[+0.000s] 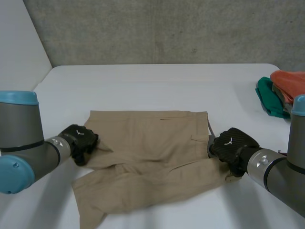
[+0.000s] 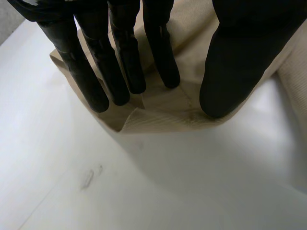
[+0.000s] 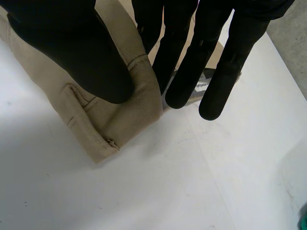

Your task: Fold the laundry.

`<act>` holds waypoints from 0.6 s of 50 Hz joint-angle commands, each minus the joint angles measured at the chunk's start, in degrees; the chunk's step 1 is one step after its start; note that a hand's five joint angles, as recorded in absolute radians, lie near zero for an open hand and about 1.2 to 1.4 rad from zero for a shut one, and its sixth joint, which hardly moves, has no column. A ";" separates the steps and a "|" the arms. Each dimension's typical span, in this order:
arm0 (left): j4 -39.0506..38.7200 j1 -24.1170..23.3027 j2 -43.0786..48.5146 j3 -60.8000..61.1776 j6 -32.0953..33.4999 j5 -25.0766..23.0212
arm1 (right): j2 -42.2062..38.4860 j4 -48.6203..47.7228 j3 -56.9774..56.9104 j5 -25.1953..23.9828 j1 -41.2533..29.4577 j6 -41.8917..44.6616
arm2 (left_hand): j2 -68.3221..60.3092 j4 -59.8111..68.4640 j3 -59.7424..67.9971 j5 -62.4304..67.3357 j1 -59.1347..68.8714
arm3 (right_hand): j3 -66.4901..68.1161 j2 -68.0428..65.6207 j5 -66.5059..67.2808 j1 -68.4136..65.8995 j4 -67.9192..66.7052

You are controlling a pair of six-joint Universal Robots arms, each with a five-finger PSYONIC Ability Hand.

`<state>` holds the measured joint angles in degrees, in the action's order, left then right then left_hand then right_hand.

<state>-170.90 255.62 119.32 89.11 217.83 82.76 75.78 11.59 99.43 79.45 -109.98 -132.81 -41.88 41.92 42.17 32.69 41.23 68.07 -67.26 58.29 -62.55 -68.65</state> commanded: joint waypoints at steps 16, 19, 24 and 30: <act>-2.50 1.11 -2.32 1.85 -0.73 1.61 | 0.51 0.10 0.06 0.00 -0.06 0.01 | -38.12 38.08 37.83 37.31 38.77 | 11.93 -12.74 11.71 -17.45 -11.35; -4.35 1.38 -4.09 2.73 -2.23 2.49 | 0.42 0.10 0.06 0.00 -0.14 -0.08 | -38.12 38.08 37.83 37.31 38.77 | 11.93 -12.74 11.71 -17.45 -11.35; -7.52 2.69 -6.55 4.93 -3.11 5.21 | 0.42 0.18 0.06 0.00 -0.23 -0.08 | -38.12 38.08 37.83 37.31 38.77 | 11.93 -12.74 11.71 -17.45 -11.35; -7.43 2.43 -10.15 8.61 -3.02 7.94 | 0.51 0.10 0.06 0.00 -0.32 -0.16 | -38.12 38.08 37.83 37.31 38.77 | 11.93 -12.74 11.71 -17.45 -11.35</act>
<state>-178.06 258.17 112.38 94.43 214.68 88.22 76.25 11.78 99.49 79.45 -110.20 -132.90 -68.34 68.67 68.03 57.08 63.49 68.07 -67.26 58.29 -62.56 -68.66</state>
